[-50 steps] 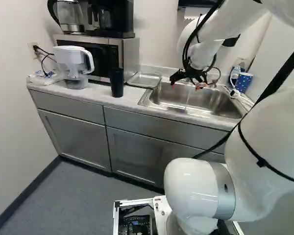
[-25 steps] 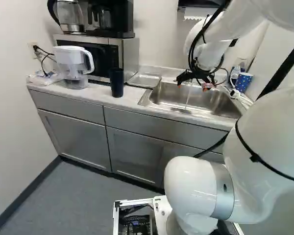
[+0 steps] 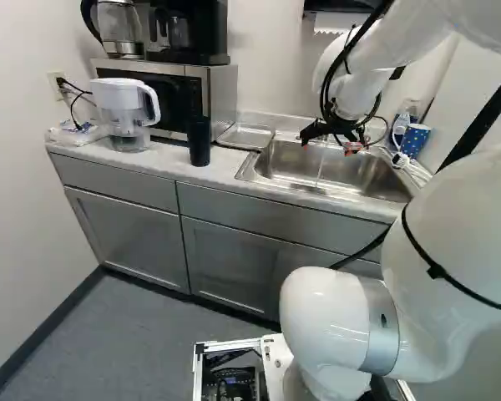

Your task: Rinse the cup and place it in the tray

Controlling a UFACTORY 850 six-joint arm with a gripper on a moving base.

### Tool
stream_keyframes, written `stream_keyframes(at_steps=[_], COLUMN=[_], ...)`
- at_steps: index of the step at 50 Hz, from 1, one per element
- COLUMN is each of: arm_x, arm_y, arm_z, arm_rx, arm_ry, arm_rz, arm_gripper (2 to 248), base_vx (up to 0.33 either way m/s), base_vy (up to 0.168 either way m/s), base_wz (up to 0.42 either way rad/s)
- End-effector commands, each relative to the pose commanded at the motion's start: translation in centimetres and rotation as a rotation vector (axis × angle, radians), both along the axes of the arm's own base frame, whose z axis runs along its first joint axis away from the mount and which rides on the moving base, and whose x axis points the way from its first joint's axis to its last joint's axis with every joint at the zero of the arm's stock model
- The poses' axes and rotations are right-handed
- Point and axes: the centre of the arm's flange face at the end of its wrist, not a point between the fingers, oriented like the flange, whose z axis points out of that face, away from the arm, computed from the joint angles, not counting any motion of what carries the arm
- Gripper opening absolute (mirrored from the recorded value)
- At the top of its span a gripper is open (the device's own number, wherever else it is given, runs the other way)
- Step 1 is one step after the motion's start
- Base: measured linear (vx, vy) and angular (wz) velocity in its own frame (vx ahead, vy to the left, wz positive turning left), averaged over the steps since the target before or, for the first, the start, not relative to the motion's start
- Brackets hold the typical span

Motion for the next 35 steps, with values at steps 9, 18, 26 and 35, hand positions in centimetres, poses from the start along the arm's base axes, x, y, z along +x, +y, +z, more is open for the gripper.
stream_keyframes(at_steps=[9,18,26,35], arm_x=[-0.1,-0.3,-0.4,-0.5], arm_y=[1.4,2.9,4.2,5.7], arm_z=[0.0,-0.1,-0.1,-0.1], arm_rx=[-0.001,-0.001,-0.001,-0.002], arm_ry=[-0.002,-0.003,-0.005,-0.007], arm_rz=[0.031,0.064,0.095,0.130], arm_gripper=[247,247,247,247], base_vx=[0.000,0.000,0.000,0.000], base_vy=[0.000,0.000,0.000,0.000], base_wz=[0.000,0.000,0.000,0.000])
